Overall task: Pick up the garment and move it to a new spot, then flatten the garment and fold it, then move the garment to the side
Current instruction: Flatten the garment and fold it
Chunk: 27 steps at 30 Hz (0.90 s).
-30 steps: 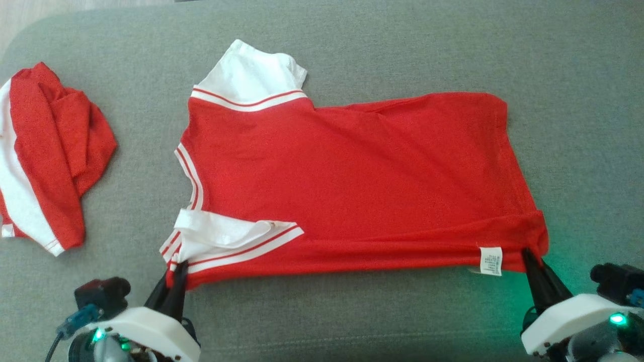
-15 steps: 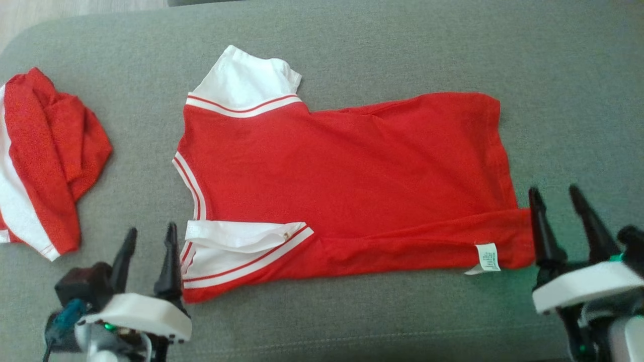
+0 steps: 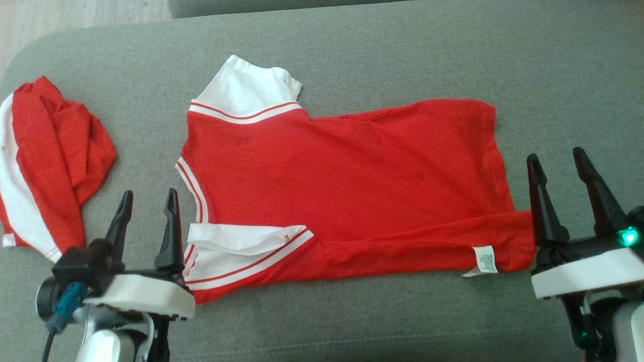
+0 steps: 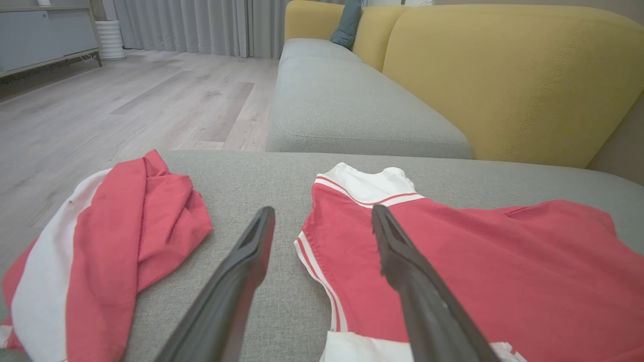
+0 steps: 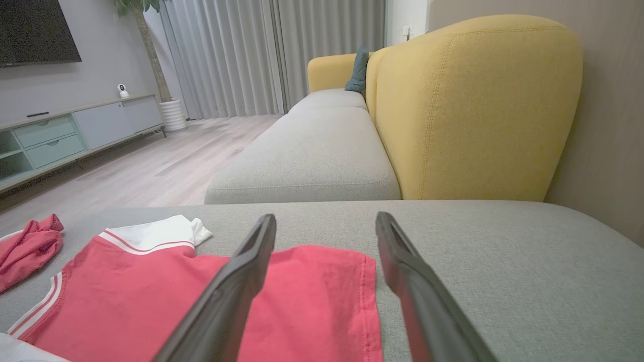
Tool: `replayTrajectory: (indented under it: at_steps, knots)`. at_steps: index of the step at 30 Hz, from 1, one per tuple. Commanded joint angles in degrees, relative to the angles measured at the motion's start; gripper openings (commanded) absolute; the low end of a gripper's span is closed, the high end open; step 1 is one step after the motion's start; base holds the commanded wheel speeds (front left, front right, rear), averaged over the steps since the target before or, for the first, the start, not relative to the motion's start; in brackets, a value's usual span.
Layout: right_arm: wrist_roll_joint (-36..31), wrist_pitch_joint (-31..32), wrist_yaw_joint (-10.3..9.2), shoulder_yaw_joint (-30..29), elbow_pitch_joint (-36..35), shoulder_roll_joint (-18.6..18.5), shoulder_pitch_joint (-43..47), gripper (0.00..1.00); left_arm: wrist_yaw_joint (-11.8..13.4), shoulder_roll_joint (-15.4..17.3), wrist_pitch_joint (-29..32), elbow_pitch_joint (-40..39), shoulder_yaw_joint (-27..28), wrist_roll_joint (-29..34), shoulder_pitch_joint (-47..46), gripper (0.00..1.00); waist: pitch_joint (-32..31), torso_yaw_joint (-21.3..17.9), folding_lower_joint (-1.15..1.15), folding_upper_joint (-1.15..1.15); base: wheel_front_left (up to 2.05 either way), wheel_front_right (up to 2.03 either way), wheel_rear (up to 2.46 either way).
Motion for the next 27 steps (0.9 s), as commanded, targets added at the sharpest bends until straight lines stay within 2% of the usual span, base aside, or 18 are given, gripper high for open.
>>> replayTrajectory:
  at_steps: [1, 9, 14, 20, 27]
  knots:
    - [0.1, 0.5, -0.05, 1.2, -2.1, -0.4, -2.1, 1.0, 0.5, 1.3, 0.1, -2.3, 1.9, 0.6, -2.4, 1.0, 0.0, 0.1, 0.0, 0.0, 0.0, 0.0, 0.0]
    - [0.3, 0.5, -0.05, 1.2, -1.9, 0.1, -1.9, 1.0, 0.7, 1.4, 0.1, -1.9, 1.7, 0.5, -2.9, 1.0, 0.8, 0.1, 0.0, 0.0, 0.0, 0.0, 0.0]
    - [0.5, 0.6, -0.05, 0.8, -1.9, 0.2, -2.6, 1.0, -0.9, 1.3, 0.7, -0.5, 0.5, -0.3, -7.2, 1.0, 3.6, 0.3, 0.0, 0.0, 0.0, 0.0, 0.0]
    - [0.1, 0.5, -0.05, 1.2, -2.7, 0.7, -4.7, 1.0, -4.8, 1.1, 1.9, 7.1, -1.7, -1.3, -20.4, 1.0, 9.2, -0.4, 0.0, 0.0, 0.0, 0.0, 0.0]
    - [-0.2, 0.1, -0.05, 2.7, -2.6, 0.8, -7.7, 1.0, -8.9, 0.4, 3.0, 22.3, -3.6, -1.6, -38.5, 1.0, 15.3, -2.8, 0.0, 0.0, 0.0, 0.0, 0.0]
